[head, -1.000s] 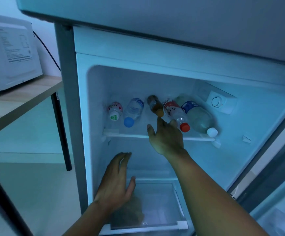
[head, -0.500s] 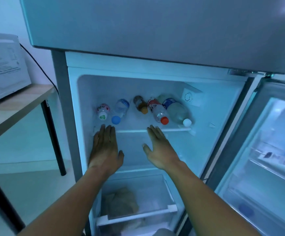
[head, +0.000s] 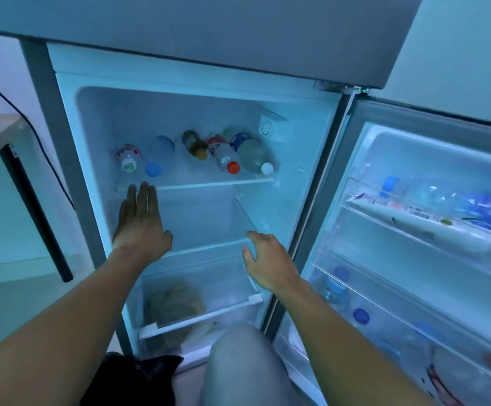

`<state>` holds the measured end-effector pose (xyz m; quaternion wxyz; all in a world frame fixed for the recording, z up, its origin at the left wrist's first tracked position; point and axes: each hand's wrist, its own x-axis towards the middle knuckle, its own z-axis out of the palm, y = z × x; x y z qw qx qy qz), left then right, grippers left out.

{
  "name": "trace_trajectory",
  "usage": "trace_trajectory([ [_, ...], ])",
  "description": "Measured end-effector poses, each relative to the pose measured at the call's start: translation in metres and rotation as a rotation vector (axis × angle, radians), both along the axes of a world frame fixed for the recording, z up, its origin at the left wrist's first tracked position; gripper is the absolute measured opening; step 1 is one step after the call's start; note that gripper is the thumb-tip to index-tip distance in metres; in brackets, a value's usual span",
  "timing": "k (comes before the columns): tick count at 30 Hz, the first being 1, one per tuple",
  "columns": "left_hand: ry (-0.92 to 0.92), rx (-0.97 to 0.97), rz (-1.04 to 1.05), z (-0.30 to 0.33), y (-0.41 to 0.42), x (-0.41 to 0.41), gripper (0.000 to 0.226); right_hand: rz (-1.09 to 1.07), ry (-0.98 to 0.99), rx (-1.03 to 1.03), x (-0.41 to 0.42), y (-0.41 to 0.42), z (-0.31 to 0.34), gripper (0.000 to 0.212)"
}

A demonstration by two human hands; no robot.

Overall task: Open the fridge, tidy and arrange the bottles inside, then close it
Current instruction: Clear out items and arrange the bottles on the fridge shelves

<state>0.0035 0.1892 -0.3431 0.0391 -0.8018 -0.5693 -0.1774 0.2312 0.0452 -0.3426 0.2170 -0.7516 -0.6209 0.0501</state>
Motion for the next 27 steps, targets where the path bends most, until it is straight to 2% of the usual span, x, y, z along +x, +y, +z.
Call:
trace_trajectory([
  [6, 0.028, -0.037, -0.015, 0.010, -0.006, 0.005, 0.100, -0.095, -0.003, -0.025, 0.009, -0.029, -0.005, 0.042],
  [12, 0.103, 0.016, -0.084, -0.004, -0.021, 0.008, 0.096, -0.189, 0.003, -0.002, 0.013, -0.060, -0.023, 0.032],
  [16, 0.142, 0.016, -0.160, -0.013, -0.035, 0.020, 0.094, -0.335, -0.004, 0.036, 0.028, -0.090, -0.040, 0.020],
  [20, 0.130, -0.017, -0.208, -0.025, -0.046, 0.032, 0.091, -0.503, 0.022, 0.077, 0.043, -0.114, -0.055, 0.028],
  [23, 0.134, -0.034, -0.222, -0.031, -0.052, 0.038, 0.088, -0.653, 0.005, 0.072, 0.048, -0.125, -0.058, 0.024],
  [27, 0.118, -0.046, -0.251, -0.037, -0.057, 0.044, 0.088, -0.810, 0.076, -0.024, 0.053, -0.137, -0.068, 0.052],
])
